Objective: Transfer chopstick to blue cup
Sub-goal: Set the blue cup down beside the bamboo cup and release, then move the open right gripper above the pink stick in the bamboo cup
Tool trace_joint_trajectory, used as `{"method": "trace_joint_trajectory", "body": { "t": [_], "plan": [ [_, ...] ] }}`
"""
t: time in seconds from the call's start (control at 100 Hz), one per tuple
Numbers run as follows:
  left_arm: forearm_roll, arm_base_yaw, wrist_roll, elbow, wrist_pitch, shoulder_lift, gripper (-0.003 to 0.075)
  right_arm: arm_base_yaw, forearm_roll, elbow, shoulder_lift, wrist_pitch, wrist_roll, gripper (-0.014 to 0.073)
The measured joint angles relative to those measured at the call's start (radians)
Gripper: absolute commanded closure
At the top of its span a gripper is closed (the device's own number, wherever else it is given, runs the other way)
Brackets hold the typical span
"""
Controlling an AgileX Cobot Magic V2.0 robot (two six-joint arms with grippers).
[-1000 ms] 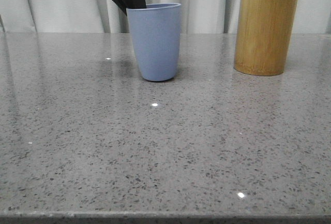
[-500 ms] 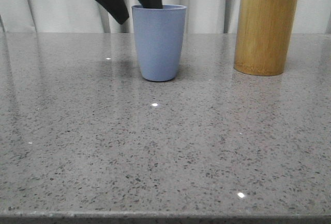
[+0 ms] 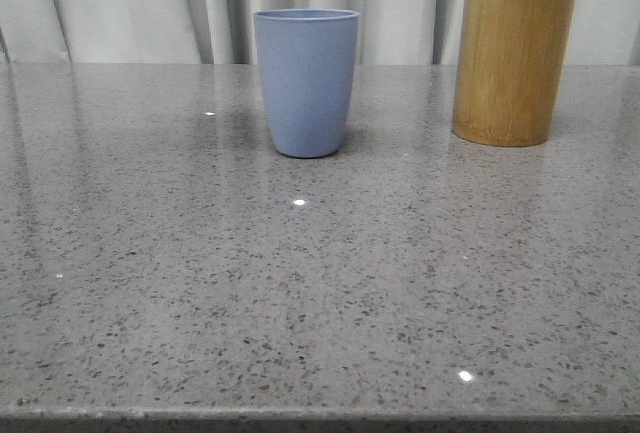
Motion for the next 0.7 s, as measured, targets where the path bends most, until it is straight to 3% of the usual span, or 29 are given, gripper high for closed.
{"method": "trace_joint_trajectory", "body": {
  "t": [0.34, 0.7],
  "plan": [
    [0.073, 0.194, -0.002, 0.114, 0.01, -0.233, 0.0176, 0.0, 0.0, 0.0, 0.0, 0.0, 0.0, 0.0054],
    [0.084, 0.411, -0.002, 0.658, -0.131, -0.685, 0.0176, 0.0, 0.0, 0.0, 0.0, 0.0, 0.0, 0.0054]
  ]
}}
